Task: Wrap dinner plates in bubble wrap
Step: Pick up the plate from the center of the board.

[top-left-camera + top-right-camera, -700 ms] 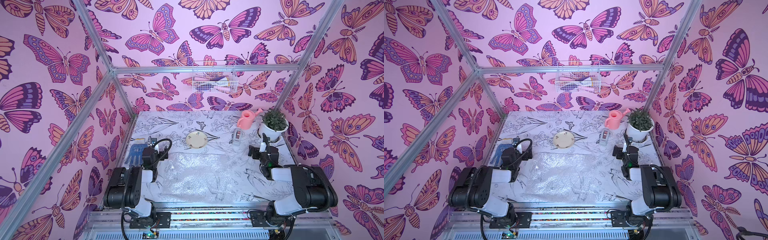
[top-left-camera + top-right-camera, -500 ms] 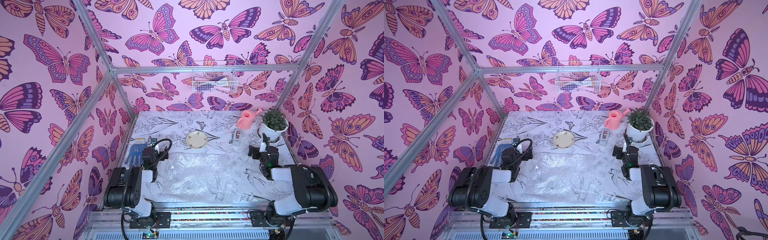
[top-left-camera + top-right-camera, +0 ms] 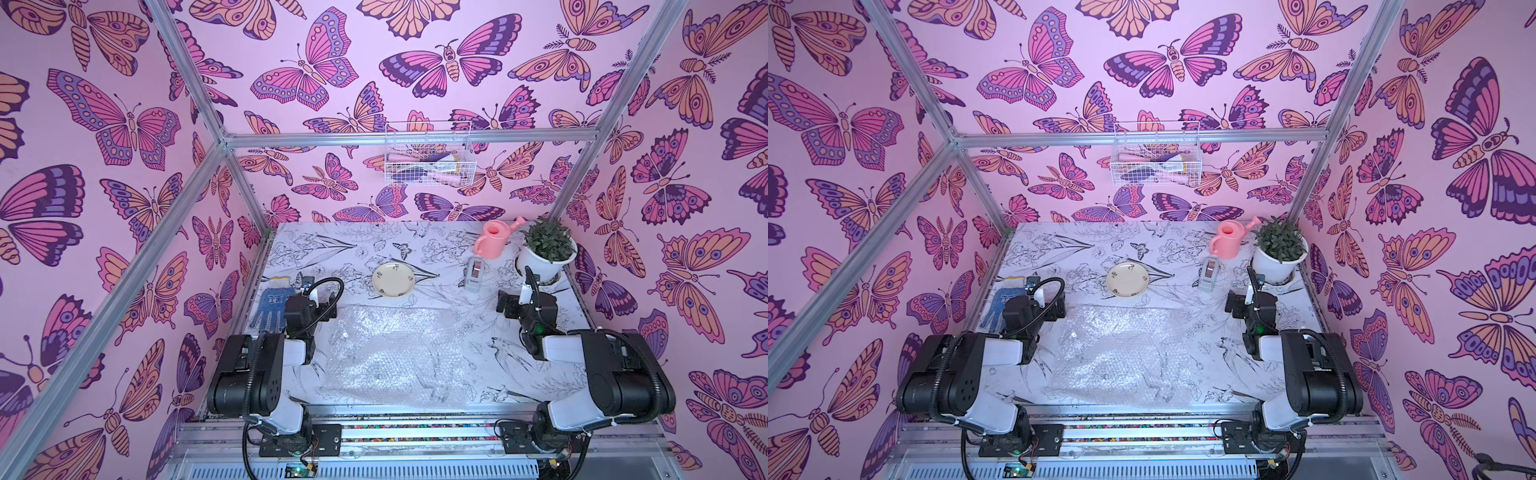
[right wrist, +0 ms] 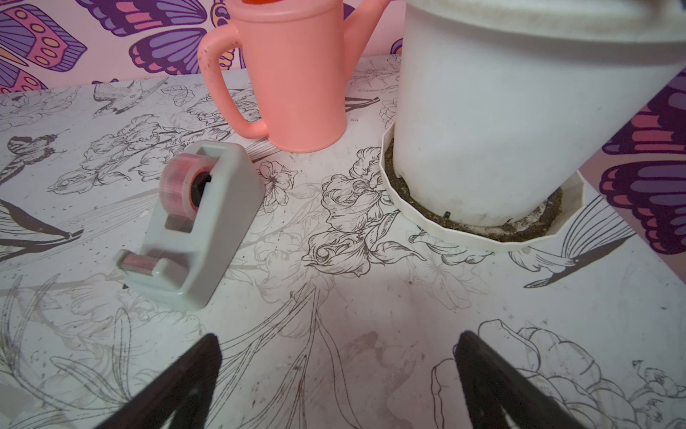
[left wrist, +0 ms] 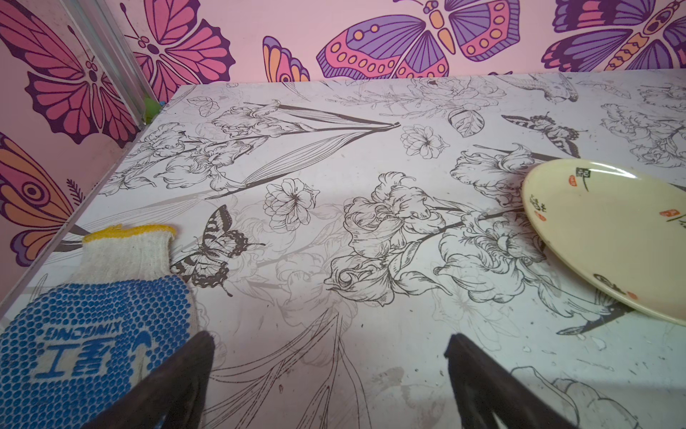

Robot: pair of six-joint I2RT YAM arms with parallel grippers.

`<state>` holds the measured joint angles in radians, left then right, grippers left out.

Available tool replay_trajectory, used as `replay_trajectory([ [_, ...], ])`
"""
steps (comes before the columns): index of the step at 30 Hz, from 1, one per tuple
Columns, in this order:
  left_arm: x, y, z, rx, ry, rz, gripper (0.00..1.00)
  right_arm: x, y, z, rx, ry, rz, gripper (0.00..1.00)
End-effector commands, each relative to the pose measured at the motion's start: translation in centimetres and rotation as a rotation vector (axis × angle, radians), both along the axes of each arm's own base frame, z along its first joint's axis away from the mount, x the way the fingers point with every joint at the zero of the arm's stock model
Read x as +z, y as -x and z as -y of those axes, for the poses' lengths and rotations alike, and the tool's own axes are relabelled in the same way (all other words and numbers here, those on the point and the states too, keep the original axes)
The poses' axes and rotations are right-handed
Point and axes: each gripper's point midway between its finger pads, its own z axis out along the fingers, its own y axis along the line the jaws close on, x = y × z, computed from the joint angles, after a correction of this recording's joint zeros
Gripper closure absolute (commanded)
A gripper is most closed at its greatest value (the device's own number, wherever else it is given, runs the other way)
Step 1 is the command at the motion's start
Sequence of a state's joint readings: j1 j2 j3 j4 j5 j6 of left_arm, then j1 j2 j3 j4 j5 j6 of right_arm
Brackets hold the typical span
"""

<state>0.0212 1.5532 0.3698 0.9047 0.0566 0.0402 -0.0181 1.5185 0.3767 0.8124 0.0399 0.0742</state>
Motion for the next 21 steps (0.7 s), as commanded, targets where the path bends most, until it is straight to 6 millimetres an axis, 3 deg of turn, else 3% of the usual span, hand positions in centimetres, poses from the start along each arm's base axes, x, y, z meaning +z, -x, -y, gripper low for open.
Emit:
replay_trajectory([
  [1, 0.3, 0.0, -0.1, -0.002, 0.013, 0.009, 0.02, 1.5, -0.8, -0.2, 0.014, 0.011, 0.046, 0.01],
  [14, 0.6, 0.1, -1.6, 0.104, 0.008, 0.018, 0.02, 1.4, -0.9, -0.1, 0.009, 0.008, 0.039, 0.01],
  [17, 2.5, 0.8, -2.8, 0.175, 0.012, 0.075, 0.02, 2.1, -0.7, 0.1, -0.007, 0.014, 0.066, 0.01],
  [18, 2.1, 1.8, -2.8, 0.175, 0.009, 0.063, 0.02, 2.6, -0.7, 0.2, -0.018, 0.018, 0.08, 0.01],
  [21, 4.4, 2.5, -2.8, 0.194, -0.004, 0.084, 0.01, 4.6, -0.4, 0.5, -0.042, 0.03, 0.043, 0.01],
])
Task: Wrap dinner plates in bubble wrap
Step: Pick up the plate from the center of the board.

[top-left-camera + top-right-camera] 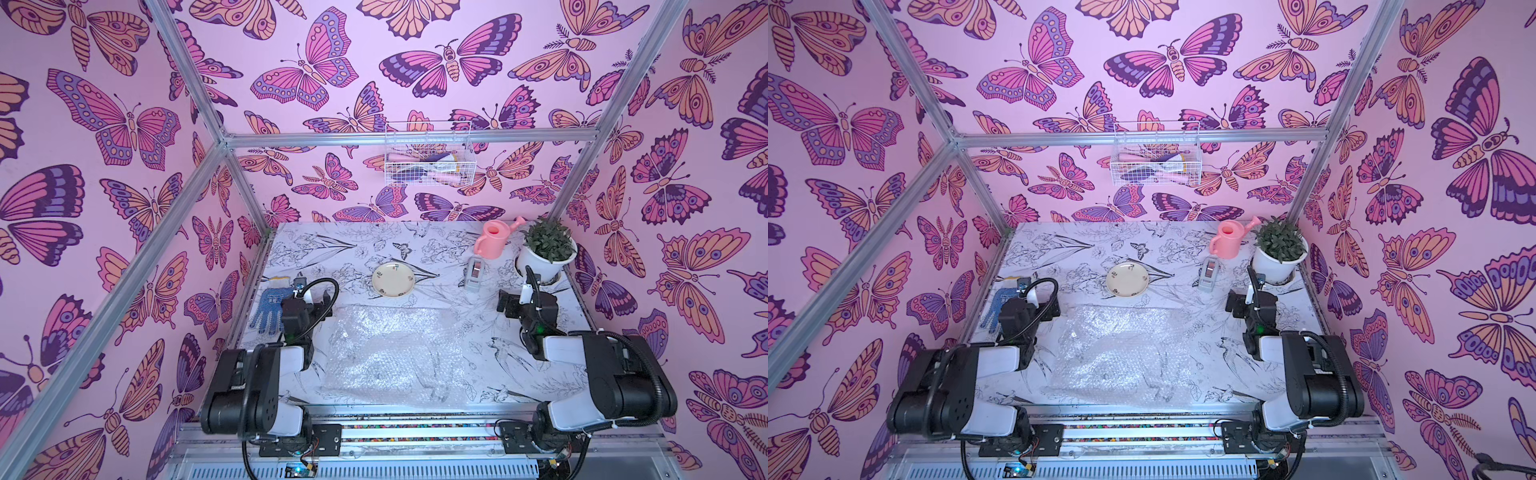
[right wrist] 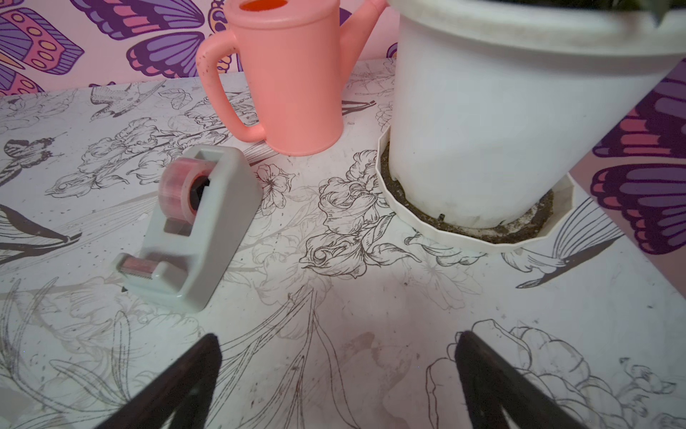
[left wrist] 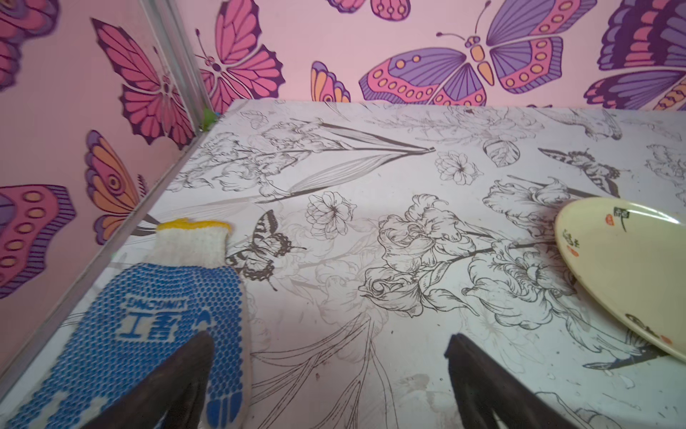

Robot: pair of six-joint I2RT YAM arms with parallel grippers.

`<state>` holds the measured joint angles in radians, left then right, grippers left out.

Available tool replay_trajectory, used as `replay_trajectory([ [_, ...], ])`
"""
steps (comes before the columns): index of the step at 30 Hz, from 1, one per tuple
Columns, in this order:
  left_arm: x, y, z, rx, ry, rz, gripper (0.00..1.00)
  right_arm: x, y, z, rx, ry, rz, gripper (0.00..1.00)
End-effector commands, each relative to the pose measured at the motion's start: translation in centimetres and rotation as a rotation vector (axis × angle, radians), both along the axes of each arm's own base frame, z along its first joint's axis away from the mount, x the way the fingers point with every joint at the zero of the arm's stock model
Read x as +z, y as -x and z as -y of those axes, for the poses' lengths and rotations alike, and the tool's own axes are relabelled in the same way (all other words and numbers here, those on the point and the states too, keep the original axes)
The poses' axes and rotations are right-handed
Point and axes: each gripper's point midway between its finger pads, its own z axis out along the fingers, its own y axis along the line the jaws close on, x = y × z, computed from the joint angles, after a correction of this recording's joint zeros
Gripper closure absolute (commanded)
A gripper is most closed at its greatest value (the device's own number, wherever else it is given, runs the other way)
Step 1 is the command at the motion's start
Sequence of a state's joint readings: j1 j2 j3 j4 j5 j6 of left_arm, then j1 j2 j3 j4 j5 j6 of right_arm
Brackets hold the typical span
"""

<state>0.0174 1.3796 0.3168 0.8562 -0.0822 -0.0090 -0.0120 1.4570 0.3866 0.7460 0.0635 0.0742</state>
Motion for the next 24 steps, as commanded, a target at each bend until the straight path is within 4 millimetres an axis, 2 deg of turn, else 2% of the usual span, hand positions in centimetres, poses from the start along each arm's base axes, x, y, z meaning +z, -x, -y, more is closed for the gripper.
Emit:
replay_trajectory([
  [1, 2.6, 1.2, -0.5, 0.046, 0.001, 0.032, 0.01, 4.4, -0.4, 0.3, -0.032, 0.017, 0.026, 0.01],
  [4, 5.9, 1.1, 0.8, -0.007, 0.066, 0.026, 0.02, 6.4, 0.6, -0.4, -0.015, -0.01, -0.003, 0.03],
  [6, 7.4, 1.6, 2.0, -0.051, 0.141, -0.023, 0.05, 7.5, 1.3, -1.2, -0.001, -0.061, -0.042, 0.05],
  [8, 8.3, 2.3, 3.9, -0.126, 0.237, -0.096, 0.14, 8.2, 1.7, -2.9, 0.048, -0.156, -0.081, 0.07],
  [9, 8.4, 2.8, 5.1, -0.171, 0.3, -0.148, 0.15, 8.5, 1.8, -3.8, 0.056, -0.214, -0.103, 0.1],
  [14, 8.0, 5.2, 8.9, -0.315, 0.475, -0.343, 0.17, 9.0, 1.8, -10.5, 0.17, -0.45, -0.205, 0.18],
  [18, 7.5, 6.6, 11.5, -0.453, 0.546, -0.441, 0.2, 8.7, 0.6, -17.0, 0.265, -0.569, -0.317, 0.26],
  [22, 6.7, 6.8, 12.8, -0.498, 0.581, -0.503, 0.21, 8.0, -1.3, -23.3, 0.369, -0.629, -0.433, 0.36],
  [24, 6.5, 6.9, 13.0, -0.508, 0.586, -0.521, 0.21, 6.5, -2.4, -25.9, 0.392, -0.646, -0.483, 0.39],
])
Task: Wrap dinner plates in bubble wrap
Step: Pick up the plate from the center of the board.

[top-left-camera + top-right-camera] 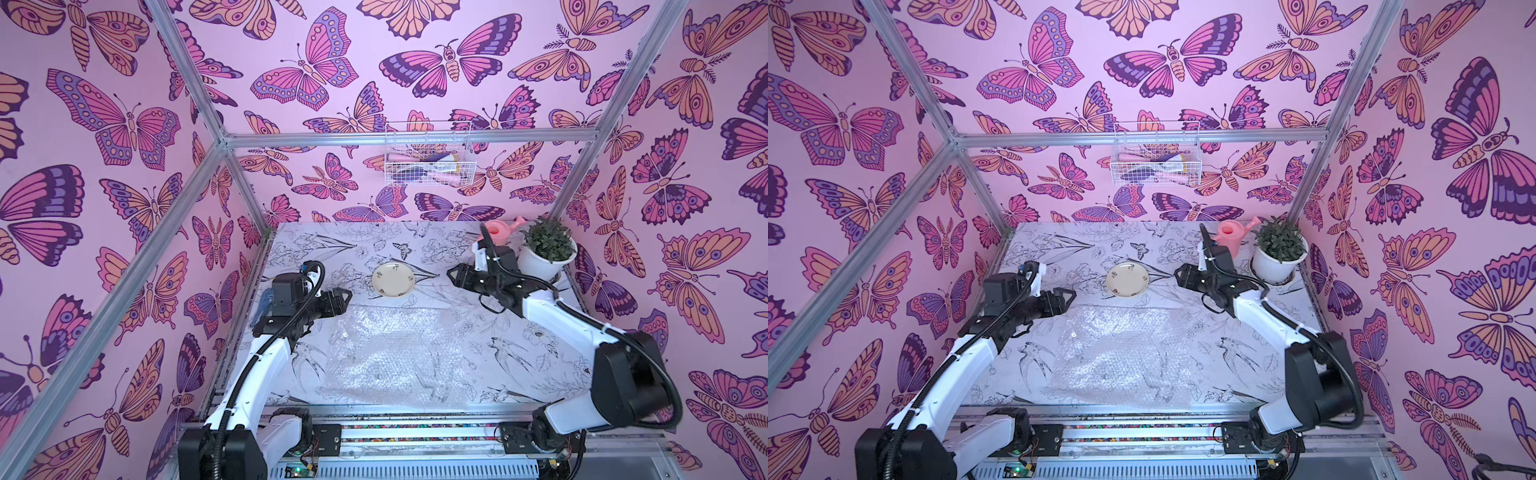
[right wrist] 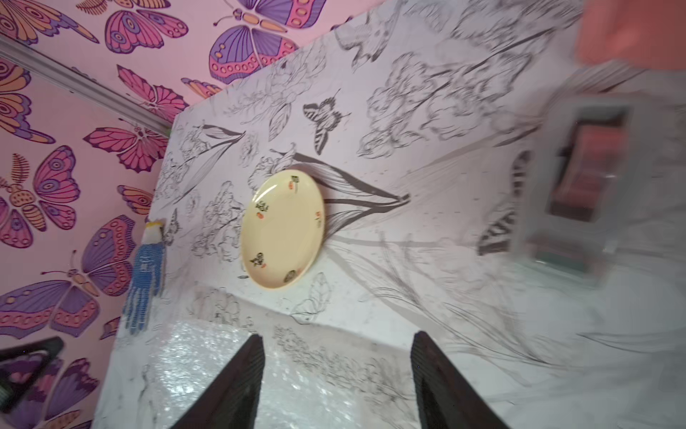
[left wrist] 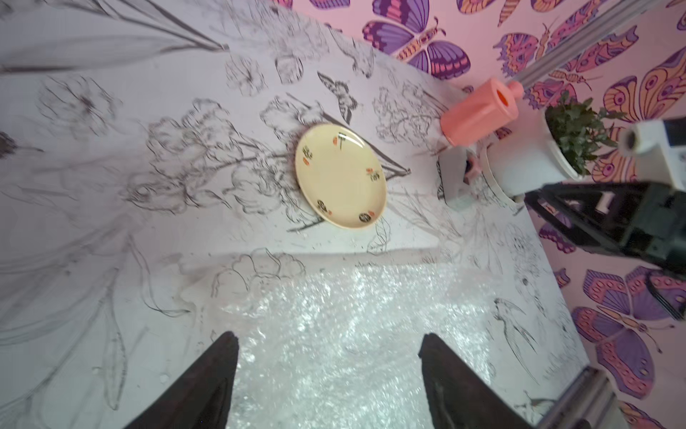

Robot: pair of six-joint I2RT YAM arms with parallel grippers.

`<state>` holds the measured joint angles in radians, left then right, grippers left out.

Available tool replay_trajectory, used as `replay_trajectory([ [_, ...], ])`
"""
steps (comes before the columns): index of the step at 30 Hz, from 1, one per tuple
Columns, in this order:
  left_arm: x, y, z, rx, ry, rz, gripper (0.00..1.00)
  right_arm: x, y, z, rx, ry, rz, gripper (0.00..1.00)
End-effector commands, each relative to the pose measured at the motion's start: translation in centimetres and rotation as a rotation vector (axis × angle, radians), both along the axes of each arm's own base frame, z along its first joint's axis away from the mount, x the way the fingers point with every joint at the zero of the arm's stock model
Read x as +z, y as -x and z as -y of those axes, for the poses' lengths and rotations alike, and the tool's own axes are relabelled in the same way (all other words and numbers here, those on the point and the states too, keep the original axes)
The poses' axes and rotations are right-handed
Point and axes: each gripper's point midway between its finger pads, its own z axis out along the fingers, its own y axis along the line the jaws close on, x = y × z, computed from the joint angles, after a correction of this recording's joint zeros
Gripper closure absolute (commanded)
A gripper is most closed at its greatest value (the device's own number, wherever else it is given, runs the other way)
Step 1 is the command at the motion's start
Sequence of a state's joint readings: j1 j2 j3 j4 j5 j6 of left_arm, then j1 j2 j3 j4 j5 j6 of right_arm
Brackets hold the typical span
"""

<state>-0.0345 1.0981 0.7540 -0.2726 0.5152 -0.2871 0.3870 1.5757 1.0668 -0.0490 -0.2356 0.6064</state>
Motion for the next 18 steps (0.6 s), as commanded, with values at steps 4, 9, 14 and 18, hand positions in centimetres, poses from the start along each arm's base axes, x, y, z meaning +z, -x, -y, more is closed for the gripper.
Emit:
replay_trajectory([
  [4, -0.6, 1.6, 1.1, -0.068, 0.035, -0.099, 0.21, -3.9, -2.3, -7.5, 0.064, -0.143, -0.197, 0.49],
  [9, -0.9, 1.4, 1.4, -0.079, 0.055, -0.126, 0.21, -8.2, -4.2, -9.4, 0.041, -0.182, -0.266, 0.53],
  [14, -0.9, 1.6, 1.3, -0.077, 0.051, -0.124, 0.21, -10.9, -5.0, -10.6, 0.036, -0.225, -0.308, 0.56],
  [18, -0.9, 1.5, 1.1, -0.067, 0.036, -0.118, 0.21, -12.4, -5.4, -11.3, 0.029, -0.246, -0.337, 0.6],
])
